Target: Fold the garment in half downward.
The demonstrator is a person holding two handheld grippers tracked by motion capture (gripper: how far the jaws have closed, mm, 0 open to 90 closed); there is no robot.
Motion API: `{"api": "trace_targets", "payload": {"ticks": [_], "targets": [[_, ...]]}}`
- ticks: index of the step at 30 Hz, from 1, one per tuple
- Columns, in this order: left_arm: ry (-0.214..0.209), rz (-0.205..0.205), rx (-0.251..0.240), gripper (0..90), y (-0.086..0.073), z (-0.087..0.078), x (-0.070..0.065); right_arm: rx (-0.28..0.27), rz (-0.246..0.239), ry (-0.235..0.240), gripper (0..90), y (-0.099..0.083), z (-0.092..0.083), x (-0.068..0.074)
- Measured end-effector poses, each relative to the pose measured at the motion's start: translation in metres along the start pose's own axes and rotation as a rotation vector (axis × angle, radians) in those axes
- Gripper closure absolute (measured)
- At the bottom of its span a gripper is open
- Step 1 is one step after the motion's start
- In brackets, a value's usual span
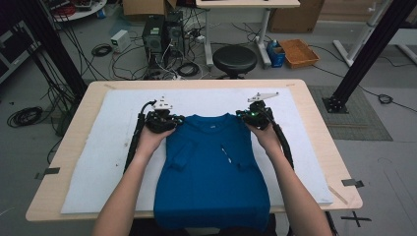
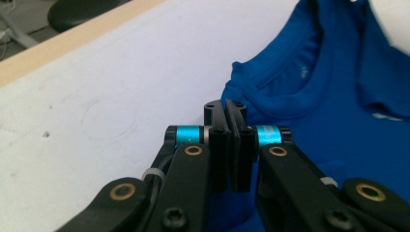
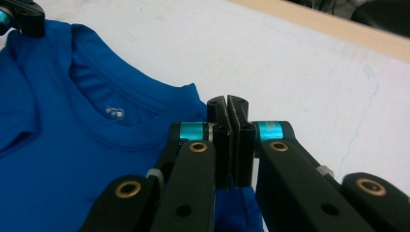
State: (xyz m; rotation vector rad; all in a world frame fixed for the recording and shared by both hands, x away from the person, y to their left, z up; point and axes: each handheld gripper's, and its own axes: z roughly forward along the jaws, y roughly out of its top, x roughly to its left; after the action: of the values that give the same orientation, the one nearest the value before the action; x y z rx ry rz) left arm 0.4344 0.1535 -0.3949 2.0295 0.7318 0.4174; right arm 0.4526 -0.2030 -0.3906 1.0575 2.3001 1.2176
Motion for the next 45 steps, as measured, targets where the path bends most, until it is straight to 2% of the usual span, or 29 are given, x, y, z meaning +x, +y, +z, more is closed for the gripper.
{"api": "trace_targets", "payload": {"ticks": [5,10,16,20,27,29,33,38,45], "targets": [[-0.019,0.062,-0.018,88.1,-0.001,-0.022,-0.019,-0.055,-0.026,0.02,89.6,-0.007,-0.025,0.017],[-0.046,0.096,-0.033,88.1,-0.01,-0.039,-0.038,-0.093,-0.06,0.041,89.6,-0.023,-0.049,0.036],[-0.085,0.149,-0.05,88.1,-0.026,-0.058,-0.065,-0.105,-0.128,0.033,89.6,-0.048,-0.075,0.062],[-0.104,0.191,-0.053,88.1,-0.038,-0.069,-0.084,-0.11,-0.156,0.038,89.5,-0.064,-0.089,0.076],[-0.112,0.245,-0.042,88.0,-0.06,-0.082,-0.107,-0.07,-0.202,0.062,89.6,-0.09,-0.104,0.097],[-0.116,0.275,-0.021,88.1,-0.066,-0.084,-0.113,-0.055,-0.203,0.071,89.7,-0.097,-0.105,0.103],[-0.125,0.304,0.008,88.0,-0.077,-0.084,-0.124,-0.027,-0.225,0.073,89.7,-0.108,-0.109,0.112],[-0.153,0.31,0.036,87.9,-0.088,-0.081,-0.133,0.024,-0.225,0.086,89.7,-0.119,-0.112,0.12],[-0.171,0.328,0.078,86.8,-0.095,-0.081,-0.141,0.069,-0.235,0.093,90.0,-0.13,-0.118,0.129]]}}
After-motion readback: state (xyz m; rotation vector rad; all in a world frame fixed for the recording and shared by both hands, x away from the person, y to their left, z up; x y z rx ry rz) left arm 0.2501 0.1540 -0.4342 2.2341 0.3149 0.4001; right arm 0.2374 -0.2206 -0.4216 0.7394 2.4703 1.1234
